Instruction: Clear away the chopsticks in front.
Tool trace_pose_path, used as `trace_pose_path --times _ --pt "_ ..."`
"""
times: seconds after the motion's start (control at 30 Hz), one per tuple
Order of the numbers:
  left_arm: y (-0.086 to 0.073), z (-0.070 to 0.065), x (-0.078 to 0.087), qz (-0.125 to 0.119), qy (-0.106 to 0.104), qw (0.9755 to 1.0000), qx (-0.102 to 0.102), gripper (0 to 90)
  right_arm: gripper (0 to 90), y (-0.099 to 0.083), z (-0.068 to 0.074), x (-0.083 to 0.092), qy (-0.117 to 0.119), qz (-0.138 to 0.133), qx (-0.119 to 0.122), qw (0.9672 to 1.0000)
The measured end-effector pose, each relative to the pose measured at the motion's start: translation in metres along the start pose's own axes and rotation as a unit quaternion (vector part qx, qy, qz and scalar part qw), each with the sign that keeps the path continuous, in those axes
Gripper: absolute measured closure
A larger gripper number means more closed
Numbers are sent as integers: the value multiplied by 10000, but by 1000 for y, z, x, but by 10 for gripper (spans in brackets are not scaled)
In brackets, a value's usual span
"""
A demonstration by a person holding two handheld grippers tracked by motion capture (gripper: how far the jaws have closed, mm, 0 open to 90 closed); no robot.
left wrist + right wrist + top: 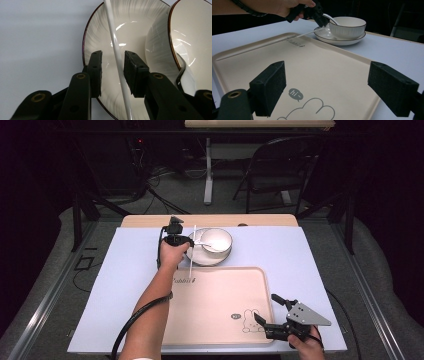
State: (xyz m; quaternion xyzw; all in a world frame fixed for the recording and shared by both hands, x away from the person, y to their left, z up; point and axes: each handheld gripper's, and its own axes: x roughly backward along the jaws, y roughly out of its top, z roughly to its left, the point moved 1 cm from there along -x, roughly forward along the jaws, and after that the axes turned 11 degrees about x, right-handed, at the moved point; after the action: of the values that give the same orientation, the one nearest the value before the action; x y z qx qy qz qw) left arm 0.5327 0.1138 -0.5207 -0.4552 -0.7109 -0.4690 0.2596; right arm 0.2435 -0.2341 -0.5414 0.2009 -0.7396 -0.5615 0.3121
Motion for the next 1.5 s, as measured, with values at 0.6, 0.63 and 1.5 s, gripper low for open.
trace_pose_path --times 0.6,0.63,1.5 --pt "-1 8 -10 114 -42 9994 333 757 143 0 0 0 -1 -4 -9 10000" --pt "-1 8 -11 108 -22 9994 338 757 143 0 0 0 1 -4 -8 10000" --pt "1 11 1 -60 0 9984 559 841 143 0 0 0 7 4 -1 10000"
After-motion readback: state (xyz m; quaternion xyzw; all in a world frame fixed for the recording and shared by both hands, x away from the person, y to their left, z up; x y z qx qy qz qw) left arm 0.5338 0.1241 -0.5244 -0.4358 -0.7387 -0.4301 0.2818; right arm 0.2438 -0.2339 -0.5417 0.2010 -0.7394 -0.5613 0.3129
